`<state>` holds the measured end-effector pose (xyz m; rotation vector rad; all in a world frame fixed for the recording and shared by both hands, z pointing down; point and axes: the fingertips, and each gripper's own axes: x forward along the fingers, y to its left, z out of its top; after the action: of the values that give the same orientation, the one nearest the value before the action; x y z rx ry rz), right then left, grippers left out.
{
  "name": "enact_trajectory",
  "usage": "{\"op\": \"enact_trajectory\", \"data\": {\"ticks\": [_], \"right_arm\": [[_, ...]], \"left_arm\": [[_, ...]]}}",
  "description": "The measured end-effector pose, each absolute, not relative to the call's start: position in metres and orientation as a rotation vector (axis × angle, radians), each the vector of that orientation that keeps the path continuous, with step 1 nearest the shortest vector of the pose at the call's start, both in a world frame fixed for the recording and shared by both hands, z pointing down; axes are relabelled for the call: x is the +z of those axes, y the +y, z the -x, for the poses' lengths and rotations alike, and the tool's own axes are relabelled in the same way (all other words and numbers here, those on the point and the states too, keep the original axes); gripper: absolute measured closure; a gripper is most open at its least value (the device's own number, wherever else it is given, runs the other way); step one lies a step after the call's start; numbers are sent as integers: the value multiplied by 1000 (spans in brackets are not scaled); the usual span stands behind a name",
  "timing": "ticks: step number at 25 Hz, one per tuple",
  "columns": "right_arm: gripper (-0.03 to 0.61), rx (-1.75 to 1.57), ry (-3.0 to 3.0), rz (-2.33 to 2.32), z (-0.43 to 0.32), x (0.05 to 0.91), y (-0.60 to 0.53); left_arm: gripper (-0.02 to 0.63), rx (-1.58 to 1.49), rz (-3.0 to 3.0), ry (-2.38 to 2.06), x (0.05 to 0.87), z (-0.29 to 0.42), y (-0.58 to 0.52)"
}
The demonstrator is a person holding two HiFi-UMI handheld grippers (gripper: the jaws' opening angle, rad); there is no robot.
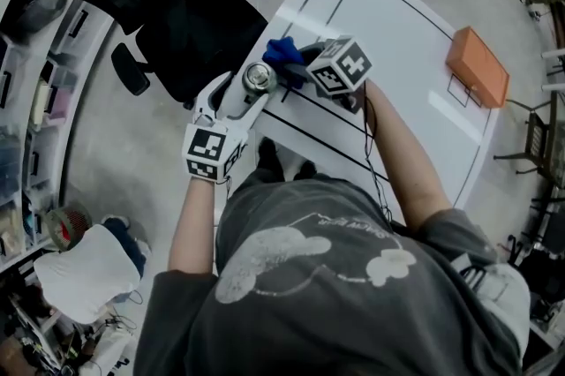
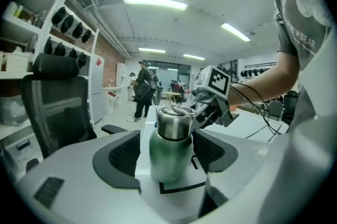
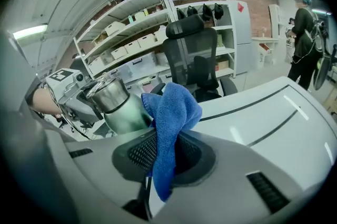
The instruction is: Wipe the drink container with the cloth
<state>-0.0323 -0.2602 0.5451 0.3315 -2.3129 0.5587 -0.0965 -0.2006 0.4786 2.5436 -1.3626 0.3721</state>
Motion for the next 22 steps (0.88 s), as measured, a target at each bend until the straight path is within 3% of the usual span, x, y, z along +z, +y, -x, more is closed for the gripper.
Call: {"op": "enact_trajectory", "data": {"ticks": [22], "right_arm": [[520,485,-2332,-439,-19,521,-226]], "left_arm": [[304,468,-2025,-2035,485,77,-200]]}}
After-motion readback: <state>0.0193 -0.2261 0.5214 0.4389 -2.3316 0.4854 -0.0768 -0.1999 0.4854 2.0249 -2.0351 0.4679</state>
